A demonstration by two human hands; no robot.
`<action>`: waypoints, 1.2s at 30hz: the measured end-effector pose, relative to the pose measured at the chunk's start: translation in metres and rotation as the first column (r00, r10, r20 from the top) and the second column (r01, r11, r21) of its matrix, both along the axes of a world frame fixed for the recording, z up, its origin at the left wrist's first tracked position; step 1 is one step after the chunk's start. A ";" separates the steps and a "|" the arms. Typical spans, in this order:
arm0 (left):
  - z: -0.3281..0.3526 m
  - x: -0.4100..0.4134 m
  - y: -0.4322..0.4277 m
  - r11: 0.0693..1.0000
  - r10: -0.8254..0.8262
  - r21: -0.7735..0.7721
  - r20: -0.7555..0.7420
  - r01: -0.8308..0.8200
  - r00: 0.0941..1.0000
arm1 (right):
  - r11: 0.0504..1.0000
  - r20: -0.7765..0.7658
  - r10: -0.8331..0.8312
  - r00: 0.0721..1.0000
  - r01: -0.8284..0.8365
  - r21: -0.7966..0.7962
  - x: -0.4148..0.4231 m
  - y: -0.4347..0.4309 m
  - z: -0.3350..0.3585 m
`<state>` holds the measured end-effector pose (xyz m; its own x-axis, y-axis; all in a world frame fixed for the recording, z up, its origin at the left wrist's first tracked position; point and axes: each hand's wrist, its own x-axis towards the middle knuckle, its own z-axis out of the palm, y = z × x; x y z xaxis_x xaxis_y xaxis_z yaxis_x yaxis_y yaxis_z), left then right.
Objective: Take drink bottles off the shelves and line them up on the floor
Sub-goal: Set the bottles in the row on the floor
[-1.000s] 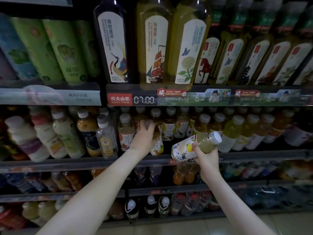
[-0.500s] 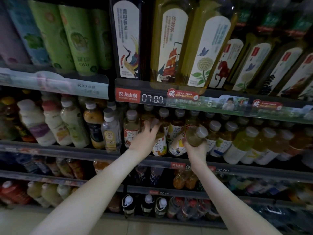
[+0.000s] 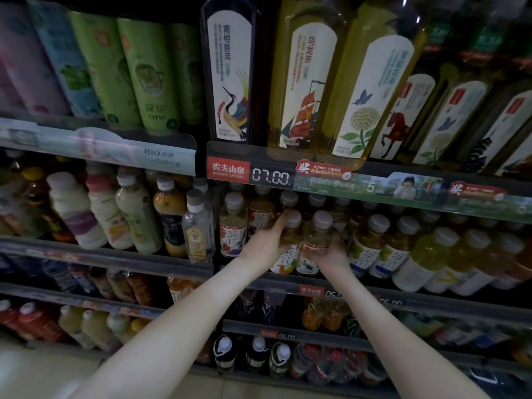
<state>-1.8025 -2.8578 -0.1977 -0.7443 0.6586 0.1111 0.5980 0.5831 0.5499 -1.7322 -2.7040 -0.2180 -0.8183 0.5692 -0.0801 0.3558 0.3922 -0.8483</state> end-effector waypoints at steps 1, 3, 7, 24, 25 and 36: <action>0.000 0.001 0.000 1.000 -0.003 0.007 0.010 0.003 1.000 | 1.000 0.001 -0.014 1.000 0.014 0.005 0.001 -0.002 0.001; 0.001 0.001 0.000 1.000 -0.007 0.012 0.019 0.006 1.000 | 0.999 -0.005 -0.041 0.999 0.041 0.014 0.002 -0.005 0.001; 0.000 0.000 -0.001 1.000 0.011 -0.002 0.035 -0.011 0.999 | 0.997 -0.045 -0.081 0.996 0.081 0.006 0.008 -0.007 -0.003; -0.100 0.090 -0.013 0.991 -0.116 0.067 -0.023 0.118 0.993 | 0.992 0.073 -0.121 0.990 0.117 0.053 0.113 -0.027 -0.057; -0.110 0.101 -0.015 0.978 -0.208 0.017 0.020 0.207 0.978 | 0.995 0.125 -0.082 0.989 0.075 0.064 0.127 -0.026 -0.067; -0.275 0.236 -0.016 0.949 0.031 -0.291 0.463 0.119 0.886 | 0.974 0.576 0.200 0.793 -0.224 -0.030 0.281 -0.004 -0.252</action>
<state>-1.5665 -2.8734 -0.4726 -0.6311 0.6367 -0.4431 0.3525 0.7442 0.5674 -1.4508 -2.7077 -0.4700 -0.7309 0.3990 -0.5536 0.6750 0.5424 -0.5003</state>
